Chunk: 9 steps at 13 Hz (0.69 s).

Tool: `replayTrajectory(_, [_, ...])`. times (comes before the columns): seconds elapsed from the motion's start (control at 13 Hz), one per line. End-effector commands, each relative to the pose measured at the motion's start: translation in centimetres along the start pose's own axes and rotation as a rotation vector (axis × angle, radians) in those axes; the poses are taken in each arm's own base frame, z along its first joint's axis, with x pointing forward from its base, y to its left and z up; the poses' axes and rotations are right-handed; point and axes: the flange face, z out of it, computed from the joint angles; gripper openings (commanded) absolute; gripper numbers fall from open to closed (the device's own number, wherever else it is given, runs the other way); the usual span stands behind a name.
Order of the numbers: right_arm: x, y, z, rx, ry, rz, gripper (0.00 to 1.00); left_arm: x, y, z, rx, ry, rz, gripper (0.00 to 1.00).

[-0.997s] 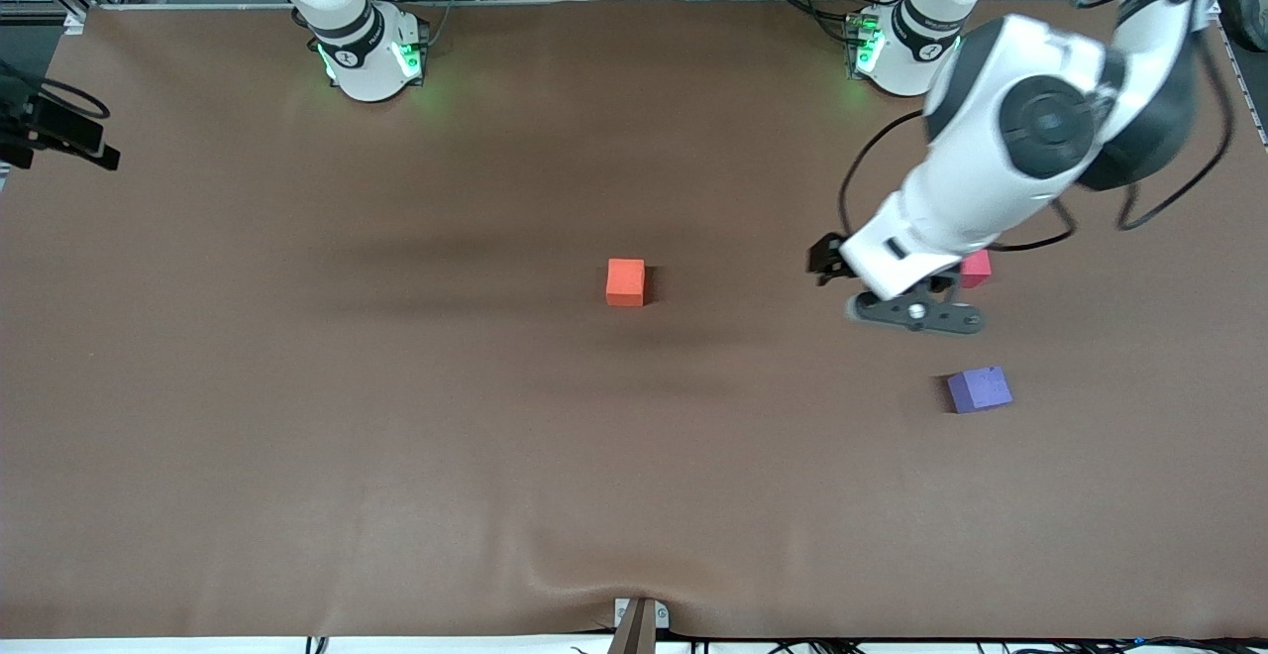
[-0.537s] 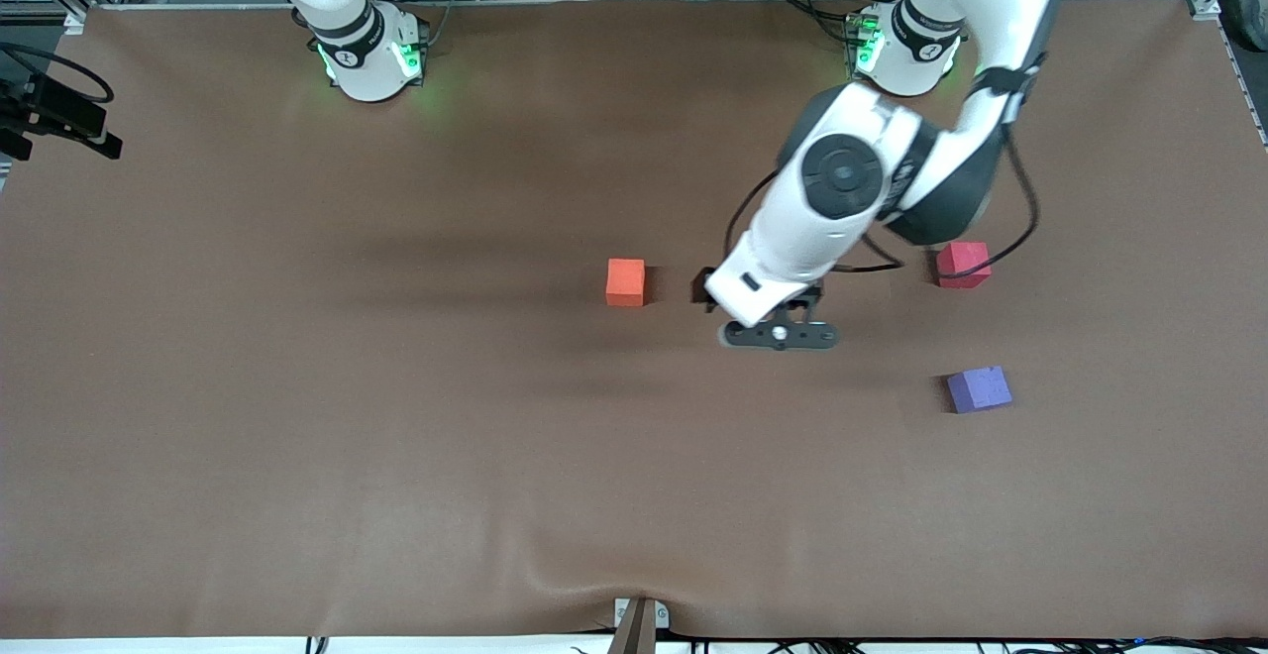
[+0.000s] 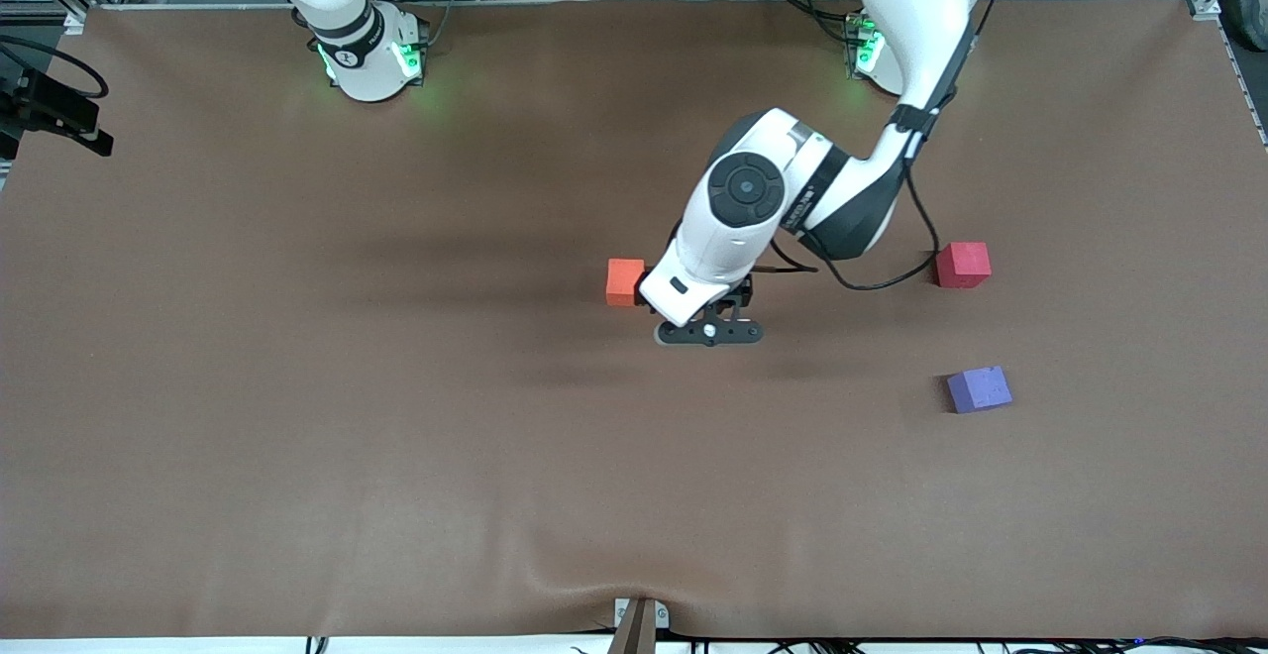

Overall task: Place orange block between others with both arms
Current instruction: 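Move the open left gripper over the orange cube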

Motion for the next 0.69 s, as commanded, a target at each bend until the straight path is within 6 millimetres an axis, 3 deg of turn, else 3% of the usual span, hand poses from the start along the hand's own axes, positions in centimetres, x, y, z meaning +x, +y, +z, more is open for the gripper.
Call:
replayTrajectory(0.0, [-0.1, -0.5, -0.5, -0.022, 0.003, -0.018, 1.00, 0.2, 1.2, 0.8, -0.022, 0.019, -0.020, 1.00])
replayTrajectory(0.46, [0.0, -0.5, -0.5, -0.019, 0.008, -0.020, 1.00, -0.5, 2.7, 3.2, -0.042, 0.029, -0.046, 1.00])
replayTrajectory(0.61, [0.0, -0.5, -0.5, -0.019, 0.008, -0.020, 1.00, -1.5, 4.0, 4.9, -0.033, 0.015, -0.034, 1.00])
